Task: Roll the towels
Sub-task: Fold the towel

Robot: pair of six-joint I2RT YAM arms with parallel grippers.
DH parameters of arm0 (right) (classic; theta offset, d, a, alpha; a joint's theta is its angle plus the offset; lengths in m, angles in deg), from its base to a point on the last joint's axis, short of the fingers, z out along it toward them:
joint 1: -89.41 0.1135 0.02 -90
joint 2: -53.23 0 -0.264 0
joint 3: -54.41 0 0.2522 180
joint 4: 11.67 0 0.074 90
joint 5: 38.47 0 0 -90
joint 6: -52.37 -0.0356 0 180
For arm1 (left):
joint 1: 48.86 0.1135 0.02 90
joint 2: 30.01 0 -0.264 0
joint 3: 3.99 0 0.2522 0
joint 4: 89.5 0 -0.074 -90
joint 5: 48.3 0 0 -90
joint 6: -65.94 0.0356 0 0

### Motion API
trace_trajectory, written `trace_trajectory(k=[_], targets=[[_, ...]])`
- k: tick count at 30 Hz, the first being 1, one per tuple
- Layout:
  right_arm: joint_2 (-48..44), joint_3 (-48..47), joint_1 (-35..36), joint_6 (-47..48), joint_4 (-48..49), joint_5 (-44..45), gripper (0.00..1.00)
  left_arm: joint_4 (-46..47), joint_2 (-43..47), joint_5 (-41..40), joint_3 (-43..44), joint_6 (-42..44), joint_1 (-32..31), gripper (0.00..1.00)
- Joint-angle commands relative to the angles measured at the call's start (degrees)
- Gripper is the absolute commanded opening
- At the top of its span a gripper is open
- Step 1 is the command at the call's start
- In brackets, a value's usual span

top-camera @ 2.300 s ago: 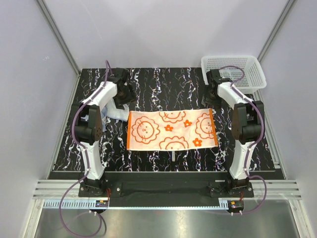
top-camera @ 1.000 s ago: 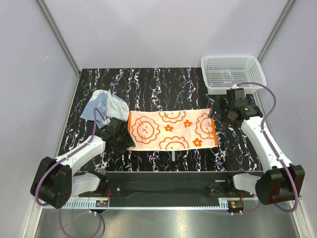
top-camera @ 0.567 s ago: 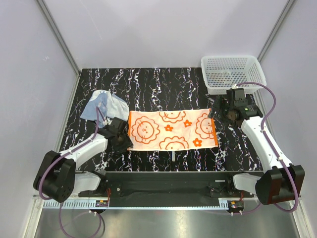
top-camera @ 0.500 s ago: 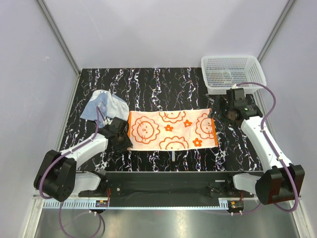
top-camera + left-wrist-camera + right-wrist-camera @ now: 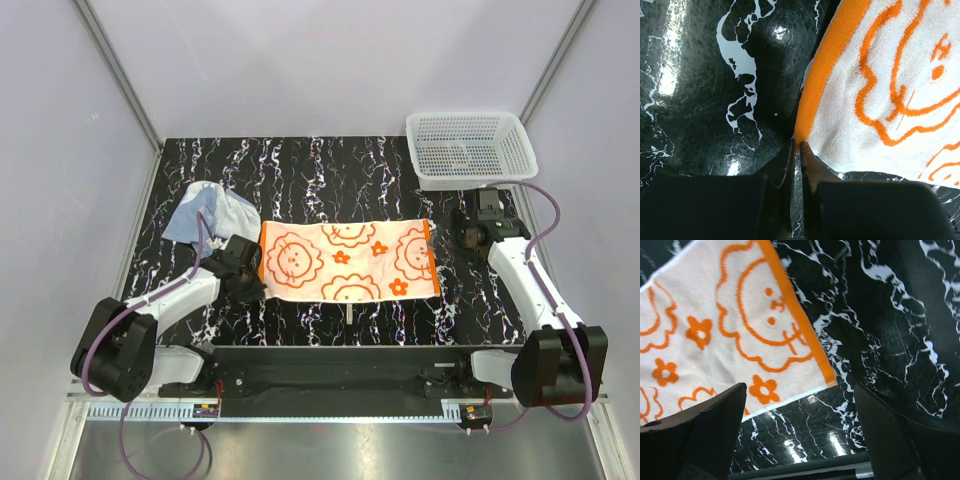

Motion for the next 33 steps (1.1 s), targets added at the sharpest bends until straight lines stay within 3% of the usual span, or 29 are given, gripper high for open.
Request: trace_trajectory(k=[1, 5, 14, 23, 33], targets=[[0.30, 2.70, -2.82, -3.22, 0.27, -1.38, 0.94, -1.73, 1.51, -2.23, 1.09, 1.49, 0.06, 0.00], [2.23, 3.13, -4.05, -5.77, -0.88, -2.43, 0.84, -2.87, 3.88, -2.23, 2.23, 2.19, 0.14, 0.00], [6.71, 10.60, -4.05, -9.46, 2.28, -7.36, 0.79, -2.17, 3.27, 0.58, 3.81, 4.48, 1.46, 0.00], [11.11, 13.16, -4.05, -11.84, 4.57, -7.97, 0.51, -1.29, 4.50, 2.96, 3.46, 6.68, 4.62, 0.00], [11.37, 13.33, -4.05, -13.25, 3.87, -6.65, 0.42, 0.03, 4.07, 6.03, 2.23, 8.88, 7.00, 0.00]])
